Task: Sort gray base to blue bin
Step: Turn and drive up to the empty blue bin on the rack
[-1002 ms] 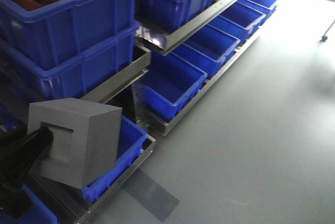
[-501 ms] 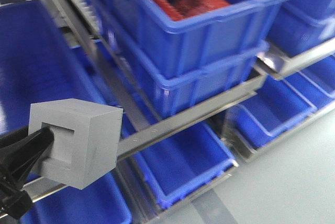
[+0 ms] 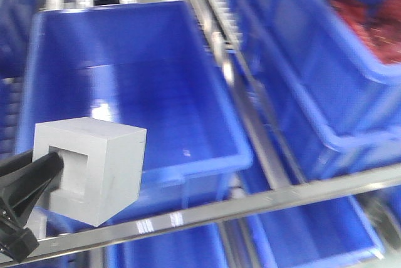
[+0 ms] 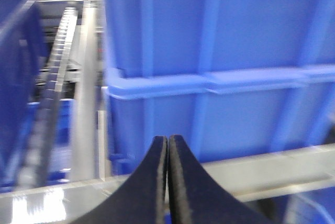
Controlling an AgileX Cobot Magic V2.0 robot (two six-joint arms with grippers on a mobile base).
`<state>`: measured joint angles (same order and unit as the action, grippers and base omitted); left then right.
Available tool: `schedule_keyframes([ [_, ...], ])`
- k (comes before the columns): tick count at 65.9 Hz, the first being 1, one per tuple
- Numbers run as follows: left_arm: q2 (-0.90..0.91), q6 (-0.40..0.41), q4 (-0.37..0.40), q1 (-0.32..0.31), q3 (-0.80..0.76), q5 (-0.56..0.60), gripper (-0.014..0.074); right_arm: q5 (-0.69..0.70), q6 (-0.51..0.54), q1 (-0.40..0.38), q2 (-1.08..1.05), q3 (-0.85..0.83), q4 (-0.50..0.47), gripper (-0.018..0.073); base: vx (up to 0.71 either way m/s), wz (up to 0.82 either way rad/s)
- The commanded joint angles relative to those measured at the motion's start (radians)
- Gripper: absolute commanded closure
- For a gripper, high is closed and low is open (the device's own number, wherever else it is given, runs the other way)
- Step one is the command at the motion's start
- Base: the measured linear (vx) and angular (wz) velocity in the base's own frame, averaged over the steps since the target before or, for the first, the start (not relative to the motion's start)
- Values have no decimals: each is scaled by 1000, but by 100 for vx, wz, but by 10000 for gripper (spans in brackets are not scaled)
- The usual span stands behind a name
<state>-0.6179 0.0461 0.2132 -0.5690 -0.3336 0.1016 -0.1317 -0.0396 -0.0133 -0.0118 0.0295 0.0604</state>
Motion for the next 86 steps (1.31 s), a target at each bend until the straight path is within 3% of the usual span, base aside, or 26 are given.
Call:
schedule_keyframes([
  [1,6,6,4,-3,-35,97,602,74,6,-4,-12,15,6,568,9,46],
  [45,6,6,4,-3,-35,97,602,74,6,-4,-12,15,6,568,7,35],
  [86,6,6,4,-3,-35,97,602,74,6,-4,-12,15,6,568,0,-1],
])
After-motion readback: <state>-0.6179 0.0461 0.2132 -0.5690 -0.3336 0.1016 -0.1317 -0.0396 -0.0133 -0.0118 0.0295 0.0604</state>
